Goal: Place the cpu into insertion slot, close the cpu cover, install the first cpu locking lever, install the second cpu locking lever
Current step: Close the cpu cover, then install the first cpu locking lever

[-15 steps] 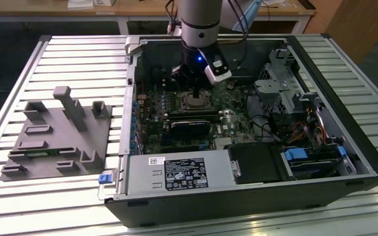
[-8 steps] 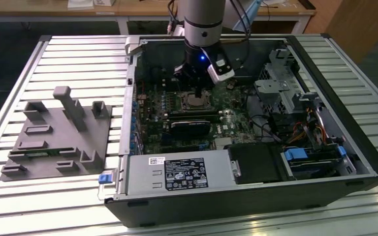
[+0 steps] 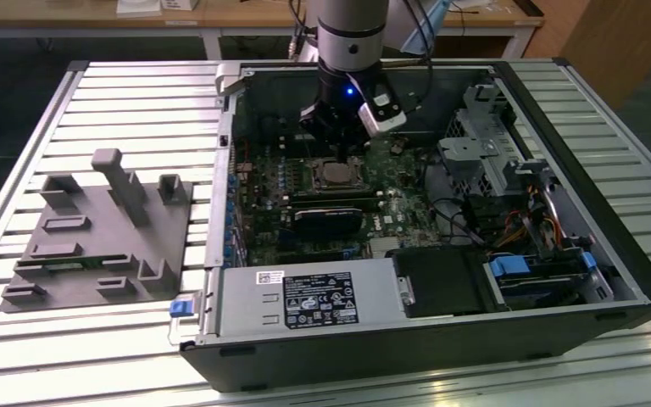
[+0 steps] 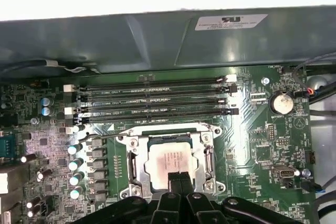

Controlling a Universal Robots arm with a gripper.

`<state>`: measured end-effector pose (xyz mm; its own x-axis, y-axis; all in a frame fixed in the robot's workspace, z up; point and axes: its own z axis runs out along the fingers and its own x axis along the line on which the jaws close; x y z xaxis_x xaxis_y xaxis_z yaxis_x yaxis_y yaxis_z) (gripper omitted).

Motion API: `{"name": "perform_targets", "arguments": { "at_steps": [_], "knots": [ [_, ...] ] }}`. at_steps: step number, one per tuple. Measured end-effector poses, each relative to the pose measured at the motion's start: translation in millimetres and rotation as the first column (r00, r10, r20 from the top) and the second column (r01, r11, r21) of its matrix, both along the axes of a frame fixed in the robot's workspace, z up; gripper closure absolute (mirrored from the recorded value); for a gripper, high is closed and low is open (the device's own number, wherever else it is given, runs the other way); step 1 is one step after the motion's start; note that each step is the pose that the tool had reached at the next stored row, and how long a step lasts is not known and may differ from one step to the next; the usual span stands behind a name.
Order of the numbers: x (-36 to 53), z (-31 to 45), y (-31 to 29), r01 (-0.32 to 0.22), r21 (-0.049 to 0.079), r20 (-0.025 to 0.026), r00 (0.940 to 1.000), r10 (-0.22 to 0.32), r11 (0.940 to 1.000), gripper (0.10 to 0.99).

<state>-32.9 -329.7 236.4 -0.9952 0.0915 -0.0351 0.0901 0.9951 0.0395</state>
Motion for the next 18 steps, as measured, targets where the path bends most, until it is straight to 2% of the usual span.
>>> {"name": "perform_targets", "arguments": {
  "at_steps": [11, 18],
  "knots": [
    [-0.3, 0.0, 0.0, 0.000, -0.001, 0.0000, 1.0000, 0.000, 1.0000, 0.980],
    [-5.3, 0.0, 0.0, 0.000, 0.000, 0.0000, 1.0000, 0.000, 1.0000, 0.980]
  ]
}}
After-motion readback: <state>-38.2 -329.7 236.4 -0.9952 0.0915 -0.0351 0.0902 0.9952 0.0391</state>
